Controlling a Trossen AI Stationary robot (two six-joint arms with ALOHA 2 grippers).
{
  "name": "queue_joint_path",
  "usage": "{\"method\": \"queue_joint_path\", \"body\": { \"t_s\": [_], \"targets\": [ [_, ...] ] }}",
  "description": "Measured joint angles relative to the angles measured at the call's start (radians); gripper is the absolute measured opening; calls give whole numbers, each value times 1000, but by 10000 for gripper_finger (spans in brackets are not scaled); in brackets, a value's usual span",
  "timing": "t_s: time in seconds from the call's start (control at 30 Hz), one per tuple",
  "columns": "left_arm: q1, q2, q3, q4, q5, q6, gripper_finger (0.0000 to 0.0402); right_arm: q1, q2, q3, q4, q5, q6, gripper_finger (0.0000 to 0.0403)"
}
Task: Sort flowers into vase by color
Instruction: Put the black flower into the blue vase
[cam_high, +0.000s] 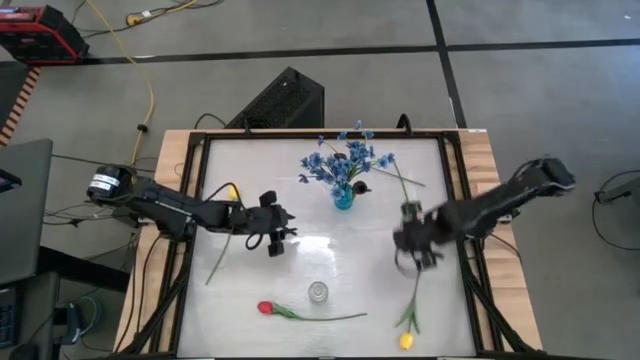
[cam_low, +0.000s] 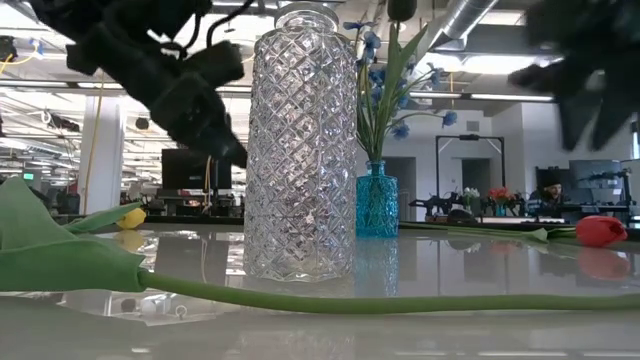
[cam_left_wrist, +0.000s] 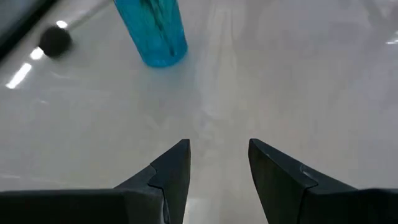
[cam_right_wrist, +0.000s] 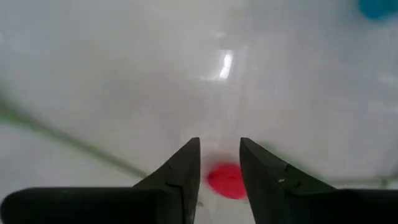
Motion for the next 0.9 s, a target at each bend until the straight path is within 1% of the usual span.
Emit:
{"method": "queue_joint_path", "body": {
  "t_s": [0.1,0.17,0.23,0.3,0.43,0.5,0.63,0.7,0.8,0.9],
  "targets": [
    [16,0,-31,-2,54,-6,153,-222,-110,-98,91,8,-55,122],
    [23,0,-43,-2,75,8,153,-388,-132,-109,119,-3,-71,117],
    [29,0,-43,1,83,26,153,-539,-123,-95,119,-4,-71,113],
    [38,0,-43,24,96,61,153,-666,-104,-88,127,-24,-81,112],
    [54,0,-43,92,148,124,153,-861,-26,-80,185,-154,-160,113],
    [61,0,-43,103,173,144,153,-929,22,-80,231,-180,-198,113],
    [71,0,-43,103,175,151,153,-1043,122,-80,301,-246,-280,113],
    [73,0,-43,88,175,141,153,-1080,169,-80,315,-280,-336,113],
    [73,0,-43,67,175,132,153,-1096,235,-80,348,-292,-421,113],
    [73,0,-43,66,175,130,153,-1083,283,-80,401,-298,-481,114]
  ]
}}
